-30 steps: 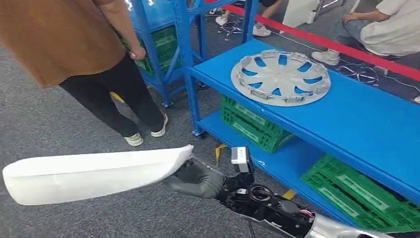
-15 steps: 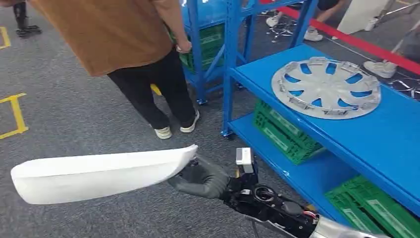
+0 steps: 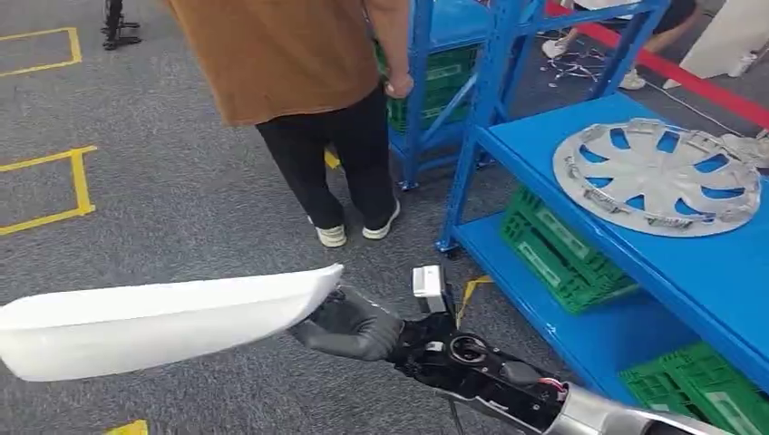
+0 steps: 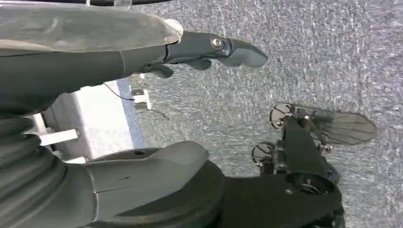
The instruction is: Take the parts from the cabinet and place them on the table.
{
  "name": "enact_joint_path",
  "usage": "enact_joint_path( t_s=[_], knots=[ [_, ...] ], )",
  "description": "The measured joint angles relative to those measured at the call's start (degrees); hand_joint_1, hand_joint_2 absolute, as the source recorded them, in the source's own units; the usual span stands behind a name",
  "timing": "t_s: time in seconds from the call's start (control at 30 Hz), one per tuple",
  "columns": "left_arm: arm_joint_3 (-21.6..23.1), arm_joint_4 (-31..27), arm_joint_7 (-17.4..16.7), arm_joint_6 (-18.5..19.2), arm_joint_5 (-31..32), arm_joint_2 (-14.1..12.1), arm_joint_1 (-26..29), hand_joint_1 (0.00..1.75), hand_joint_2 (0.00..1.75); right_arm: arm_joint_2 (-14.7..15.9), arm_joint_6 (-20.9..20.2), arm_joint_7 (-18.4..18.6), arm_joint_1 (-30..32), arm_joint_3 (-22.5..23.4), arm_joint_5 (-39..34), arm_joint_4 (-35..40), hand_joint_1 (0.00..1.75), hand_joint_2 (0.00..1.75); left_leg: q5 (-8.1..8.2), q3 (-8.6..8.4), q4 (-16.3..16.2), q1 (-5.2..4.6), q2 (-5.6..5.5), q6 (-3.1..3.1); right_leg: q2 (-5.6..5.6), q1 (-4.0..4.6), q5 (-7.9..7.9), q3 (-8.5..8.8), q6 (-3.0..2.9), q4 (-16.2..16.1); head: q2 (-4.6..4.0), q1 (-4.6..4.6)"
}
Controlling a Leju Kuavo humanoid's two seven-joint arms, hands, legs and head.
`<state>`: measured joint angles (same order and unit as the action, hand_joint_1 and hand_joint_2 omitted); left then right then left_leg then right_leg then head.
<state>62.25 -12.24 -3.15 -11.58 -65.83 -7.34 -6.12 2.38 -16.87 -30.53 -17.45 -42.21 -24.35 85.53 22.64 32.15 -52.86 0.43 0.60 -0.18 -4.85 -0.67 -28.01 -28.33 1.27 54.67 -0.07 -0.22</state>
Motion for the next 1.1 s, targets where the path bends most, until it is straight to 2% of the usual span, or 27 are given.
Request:
enact_joint_path(
  t_s=[0.03,0.07,0.13,0.17,0.2,0.23,0.27,0.3,0.33,0.37,0.47,0.5,0.53,0.57,0.63,0.67,0.7,0.73,0.77,0.8,0.83,0.87,0.97,1.0,1.03,1.07,1.1],
  knots=[
    [0.0,0.0,0.0,0.0,0.0,0.0,0.0,0.00,1.75,0.0,0.0,0.0,0.0,0.0,0.0,0.0,1.75,1.75,0.09,-0.07,0.0,-0.07,-0.30,0.33,1.95,0.14,-1.51,-0.63,0.04,2.1,0.00,0.28],
    [0.0,0.0,0.0,0.0,0.1,0.0,0.0,0.00,1.75,0.0,0.0,-0.1,0.0,0.0,0.0,0.0,1.75,1.75,0.08,-0.13,0.0,-0.09,-0.65,0.64,3.48,0.03,-3.99,-2.68,0.09,6.8,0.00,0.72],
    [0.0,0.0,0.1,0.0,0.1,0.0,-0.1,0.00,1.75,0.0,0.1,-0.1,0.4,0.0,0.0,-0.1,1.75,1.75,0.17,-0.11,0.0,-0.32,-1.94,0.79,4.58,0.16,-8.08,-8.09,0.13,17.7,0.00,1.29],
    [0.0,0.0,0.2,0.0,0.1,0.0,-0.1,0.00,1.75,0.0,0.1,-0.1,0.6,0.0,0.0,-0.2,1.75,1.75,0.20,-0.20,-0.1,-0.45,-2.59,0.84,4.66,0.15,-8.11,-9.44,0.07,20.0,0.00,1.49],
    [0.0,0.0,0.2,0.0,0.1,0.0,-0.1,0.00,1.75,0.0,0.1,-0.1,0.7,-0.1,0.0,-0.3,1.75,1.75,0.22,-0.32,-0.1,-0.50,-3.30,0.86,4.68,0.15,-6.78,-9.31,-0.09,19.1,0.00,1.53],
    [0.0,0.0,0.2,0.0,0.1,0.0,0.0,0.00,1.75,0.0,0.1,-0.1,0.7,-0.1,0.0,-0.3,1.75,1.75,0.27,-0.45,-0.1,-0.55,-4.06,0.88,4.81,0.16,-4.30,-8.00,-0.31,15.7,0.00,1.59],
    [0.0,0.0,0.3,0.0,0.1,0.0,0.0,0.00,1.75,0.0,0.1,-0.1,0.7,-0.1,0.0,-0.3,1.75,1.75,0.34,-0.68,-0.2,-0.58,-4.88,0.83,5.30,0.16,-0.83,-5.49,-0.60,9.8,0.00,1.77],
    [0.0,0.0,0.3,0.0,0.1,0.1,-0.1,0.00,1.75,0.0,0.2,-0.1,0.6,-0.1,0.0,-0.3,1.75,1.75,0.48,-0.88,-0.3,-0.57,-5.60,0.70,7.65,0.18,2.55,-2.79,-0.99,3.4,0.00,2.05],
    [0.0,0.0,0.3,0.0,0.1,0.2,-0.1,0.00,1.75,0.0,0.2,-0.1,0.7,-0.1,0.0,-0.3,1.75,1.75,0.56,-0.73,-0.3,-0.62,-6.05,0.54,10.21,0.08,2.15,-2.00,-1.25,1.6,0.00,2.01],
    [0.0,0.0,0.2,0.0,0.0,0.1,-0.3,0.00,1.75,0.0,0.2,-0.1,0.7,-0.1,0.0,-0.3,1.75,1.75,0.54,-0.28,-0.7,-0.69,-6.84,0.34,10.00,-0.09,1.93,-1.38,-1.16,0.0,0.00,1.77],
    [0.0,0.0,-0.6,-0.4,-0.6,0.1,0.1,0.00,1.75,0.0,0.1,0.3,0.6,-0.1,0.0,-0.4,1.75,1.75,-0.06,0.44,-0.4,-0.19,-8.53,-0.77,8.50,0.22,1.97,-0.88,-1.37,0.0,0.00,2.10],
    [0.0,0.0,-0.6,-0.6,-0.9,-0.1,0.2,0.00,1.75,-0.1,-0.1,0.4,0.5,-0.2,0.0,-0.4,1.75,1.75,0.41,0.56,-1.0,-0.42,-7.24,-0.88,7.60,-0.37,2.42,-0.48,-1.75,-0.8,0.00,2.03],
    [0.0,0.0,-0.7,-0.6,-1.1,0.0,0.1,0.00,1.75,-0.3,-0.3,0.4,0.4,-0.2,0.0,-0.4,1.75,1.75,1.85,1.61,-3.1,-0.69,-3.80,-1.15,6.79,-0.28,2.49,-0.30,-1.98,-1.0,0.00,1.27],
    [0.0,0.0,-0.8,-0.6,-1.3,0.1,0.0,0.00,1.75,-0.4,-0.5,0.4,0.2,-0.3,0.0,-0.4,1.75,1.75,3.97,3.73,-7.0,-0.52,-2.37,-1.41,6.03,-0.24,2.41,-0.32,-2.18,-1.1,0.00,0.66],
    [0.0,0.0,-0.8,-0.6,-1.5,0.1,-0.3,0.00,1.75,-0.4,-0.7,0.5,0.2,-0.3,0.0,-0.5,1.75,1.75,7.67,8.69,-16.3,-0.06,-1.52,-1.95,4.20,-0.01,2.31,-0.35,-2.29,-1.0,0.00,0.20],
    [0.0,0.0,-0.7,-0.6,-1.6,0.2,-0.2,0.00,1.75,-0.4,-0.8,0.5,0.2,-0.3,0.0,-0.7,1.75,1.75,8.23,10.51,-19.4,0.16,-1.36,-2.26,3.27,0.01,2.20,-0.38,-2.33,-1.0,0.00,0.13],
    [0.0,0.0,-0.6,-0.6,-1.7,0.2,-0.2,0.00,1.75,-0.4,-0.9,0.6,0.2,-0.4,0.0,-0.9,1.75,1.75,7.42,10.67,-19.3,0.40,-1.18,-2.45,2.55,0.01,2.14,-0.34,-2.27,-1.0,0.00,-0.09],
    [0.0,0.0,-0.4,-0.6,-1.8,0.2,-0.1,0.00,1.75,-0.4,-1.0,0.7,0.1,-0.5,0.0,-0.9,1.75,1.75,5.27,9.20,-16.1,0.69,-0.89,-2.62,1.85,0.00,2.03,-0.32,-2.16,-1.0,0.00,-0.22],
    [0.0,0.0,-0.4,-0.6,-1.8,0.2,0.0,0.00,1.75,-0.5,-1.0,0.7,0.0,-0.6,0.0,-0.9,1.75,1.75,2.81,6.64,-11.0,0.85,-0.38,-2.71,1.30,-0.01,1.90,-0.23,-2.02,-1.0,0.00,-0.26],
    [0.0,0.0,-0.3,-0.6,-1.8,0.1,0.0,0.00,1.75,-0.5,-1.0,0.7,-0.2,-0.6,0.0,-0.9,1.75,1.75,0.51,3.46,-5.3,0.95,0.89,-2.78,0.78,-0.05,1.72,-0.05,-1.74,-1.0,0.00,-0.31],
    [0.0,0.0,-0.3,-0.6,-1.8,0.1,-0.1,0.00,1.75,-0.6,-1.0,0.7,-0.4,-0.6,-0.1,-0.9,1.75,1.75,-0.22,1.15,-0.9,0.93,3.25,-2.66,0.31,0.15,1.50,0.17,-1.39,-0.9,0.00,-0.46],
    [-0.1,0.0,-0.3,-0.6,-1.8,0.1,-0.3,0.00,1.75,-0.7,-0.9,0.8,-0.5,-0.6,-0.1,-0.9,1.75,1.75,-0.35,1.07,-0.7,0.50,2.91,-2.19,-0.03,0.46,1.14,0.11,-0.87,-0.8,0.00,-0.53],
    [-0.1,0.0,-0.3,-0.6,-1.5,0.1,-0.2,0.00,1.75,-0.9,-1.0,0.9,-0.6,-0.7,-0.3,-1.0,1.75,1.75,0.13,1.22,-1.0,-0.13,1.17,-1.01,-1.27,0.11,0.75,0.94,0.07,-1.0,0.00,0.24],
    [-0.1,0.0,-0.3,-0.6,-1.4,0.0,-0.1,0.00,1.75,-0.9,-1.0,0.8,-0.6,-0.7,-0.3,-1.0,1.75,1.75,-0.13,0.88,-0.6,0.25,0.66,-0.45,-1.32,-0.04,0.36,0.98,0.52,-0.8,0.00,0.15],
    [-0.1,0.0,-0.4,-0.6,-1.3,0.0,0.0,0.00,1.75,-0.9,-1.0,0.8,-0.6,-0.7,-0.3,-1.0,1.75,1.75,-0.11,0.72,-0.5,0.36,0.31,-0.16,1.15,-0.31,-0.79,0.34,0.79,0.6,0.00,0.37],
    [-0.1,0.0,-0.4,-0.6,-1.1,0.0,0.0,0.00,1.75,-0.9,-1.0,0.5,-0.6,-0.6,-0.3,-1.0,1.75,1.75,-0.05,0.63,-0.6,0.34,-0.12,0.36,3.11,-0.37,-3.12,-1.23,0.72,4.3,0.00,0.78],
    [-0.1,0.0,-0.4,-0.6,-0.8,-0.1,-0.2,0.00,1.75,-0.9,-1.0,0.5,-0.4,-0.6,-0.3,-1.1,1.75,1.75,0.01,0.59,-0.6,0.22,-0.61,0.57,4.03,-0.31,-5.69,-3.80,0.66,10.0,0.00,1.27]
  ],
)
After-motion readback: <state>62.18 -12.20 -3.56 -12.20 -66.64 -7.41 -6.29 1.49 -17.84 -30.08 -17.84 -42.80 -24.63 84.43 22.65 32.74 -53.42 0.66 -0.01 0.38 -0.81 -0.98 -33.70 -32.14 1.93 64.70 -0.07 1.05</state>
